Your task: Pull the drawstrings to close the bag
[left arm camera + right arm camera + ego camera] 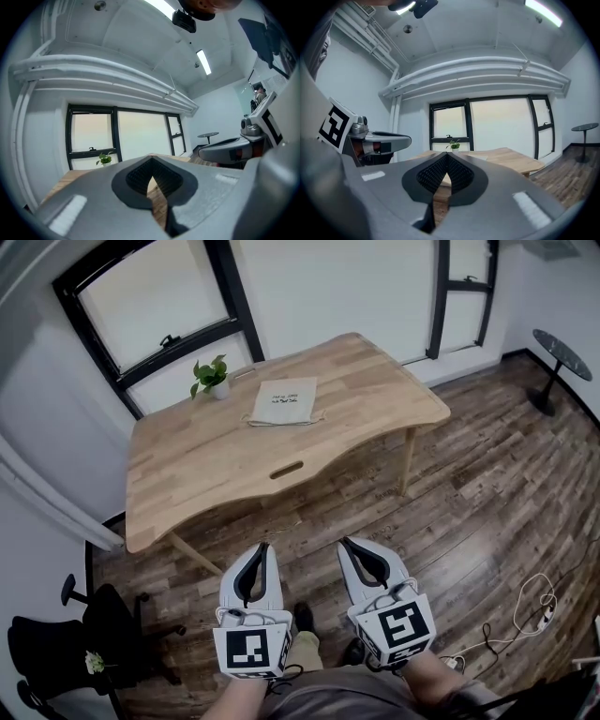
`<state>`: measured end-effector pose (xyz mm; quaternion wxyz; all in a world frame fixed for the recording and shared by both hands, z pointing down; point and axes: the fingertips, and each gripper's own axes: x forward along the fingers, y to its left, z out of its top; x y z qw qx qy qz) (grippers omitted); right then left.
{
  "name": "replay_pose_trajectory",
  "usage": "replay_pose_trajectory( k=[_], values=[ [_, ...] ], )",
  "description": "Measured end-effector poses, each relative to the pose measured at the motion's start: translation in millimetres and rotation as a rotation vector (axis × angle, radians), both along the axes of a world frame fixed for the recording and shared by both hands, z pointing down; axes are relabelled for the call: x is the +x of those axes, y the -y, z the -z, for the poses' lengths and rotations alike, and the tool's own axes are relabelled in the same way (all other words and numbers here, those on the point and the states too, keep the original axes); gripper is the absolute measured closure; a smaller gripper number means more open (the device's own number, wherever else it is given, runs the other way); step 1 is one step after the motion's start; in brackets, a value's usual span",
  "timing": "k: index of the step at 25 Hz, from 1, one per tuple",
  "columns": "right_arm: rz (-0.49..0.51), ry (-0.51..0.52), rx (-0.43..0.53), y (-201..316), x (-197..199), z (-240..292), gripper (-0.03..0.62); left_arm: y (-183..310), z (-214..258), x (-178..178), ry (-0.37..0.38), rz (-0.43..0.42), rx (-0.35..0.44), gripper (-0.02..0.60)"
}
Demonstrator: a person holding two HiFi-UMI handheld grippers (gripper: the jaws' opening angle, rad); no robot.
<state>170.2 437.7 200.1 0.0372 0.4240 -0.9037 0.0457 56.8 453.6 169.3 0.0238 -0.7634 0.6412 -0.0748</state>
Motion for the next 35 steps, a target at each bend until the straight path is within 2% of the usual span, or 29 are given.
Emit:
replay_pose_trajectory(
  k=[6,15,24,35],
  values=[
    [-0.029,-0.013,-0.018,44,-17,-11,0.565,48,-13,-25,-0.019,-0.023,-0.004,0.581],
    [-0.064,-0.040,-0.021,131,-72,-8,0.565,135,-12,-76,-0.048,-0.075,0.006,0.581],
    [-0.091,-0.067,0.006,183,-130,-1,0.565,188,-13,-125,-0.055,-0.143,0.030,0.581],
    [-0.127,-0.095,-0.012,227,-143,-14,0.565,235,-36,-144,-0.090,-0.184,-0.010,0.581]
  ],
)
